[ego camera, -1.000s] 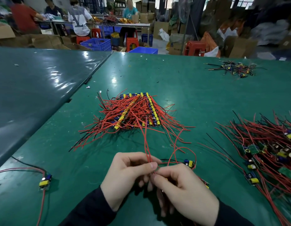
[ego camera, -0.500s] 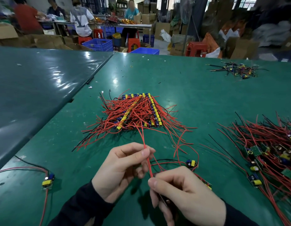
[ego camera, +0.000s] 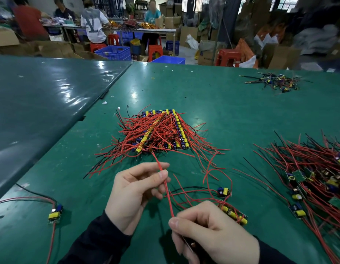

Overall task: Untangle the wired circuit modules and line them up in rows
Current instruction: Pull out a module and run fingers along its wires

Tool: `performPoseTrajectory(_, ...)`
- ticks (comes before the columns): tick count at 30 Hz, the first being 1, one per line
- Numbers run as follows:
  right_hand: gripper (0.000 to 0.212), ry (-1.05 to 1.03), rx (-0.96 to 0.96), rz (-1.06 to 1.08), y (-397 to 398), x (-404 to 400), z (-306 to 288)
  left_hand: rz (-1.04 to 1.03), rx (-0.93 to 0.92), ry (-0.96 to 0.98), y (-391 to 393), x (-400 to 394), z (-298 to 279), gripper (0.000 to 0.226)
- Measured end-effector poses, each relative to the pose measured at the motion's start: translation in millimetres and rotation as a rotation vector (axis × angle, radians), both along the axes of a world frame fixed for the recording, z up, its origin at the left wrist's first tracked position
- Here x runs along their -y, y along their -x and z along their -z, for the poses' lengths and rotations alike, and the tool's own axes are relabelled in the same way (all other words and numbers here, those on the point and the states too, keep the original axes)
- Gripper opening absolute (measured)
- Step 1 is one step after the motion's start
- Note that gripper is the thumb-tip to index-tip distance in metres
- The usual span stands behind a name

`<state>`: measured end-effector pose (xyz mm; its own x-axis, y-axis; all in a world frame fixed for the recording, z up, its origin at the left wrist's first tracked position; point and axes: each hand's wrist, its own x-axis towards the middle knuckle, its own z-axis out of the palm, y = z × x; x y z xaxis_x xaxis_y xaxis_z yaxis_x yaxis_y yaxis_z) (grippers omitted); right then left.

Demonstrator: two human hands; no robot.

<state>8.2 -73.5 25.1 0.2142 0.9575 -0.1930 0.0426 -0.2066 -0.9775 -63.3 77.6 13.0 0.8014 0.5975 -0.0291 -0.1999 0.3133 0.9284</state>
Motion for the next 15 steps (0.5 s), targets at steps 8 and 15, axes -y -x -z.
performPoseTrajectory(8, 0.038, 0.035, 0.019, -0.006, 0.6, -0.3, 0.7, -0.123, 0.007, -0.091, -1.0, 0.8, 3.6, 0.017)
performPoseTrajectory(15, 0.039, 0.045, 0.051, 0.012, 1.4, -1.0, -3.2, -0.209, 0.023, -0.14, -1.7, -2.9, 4.4, 0.013)
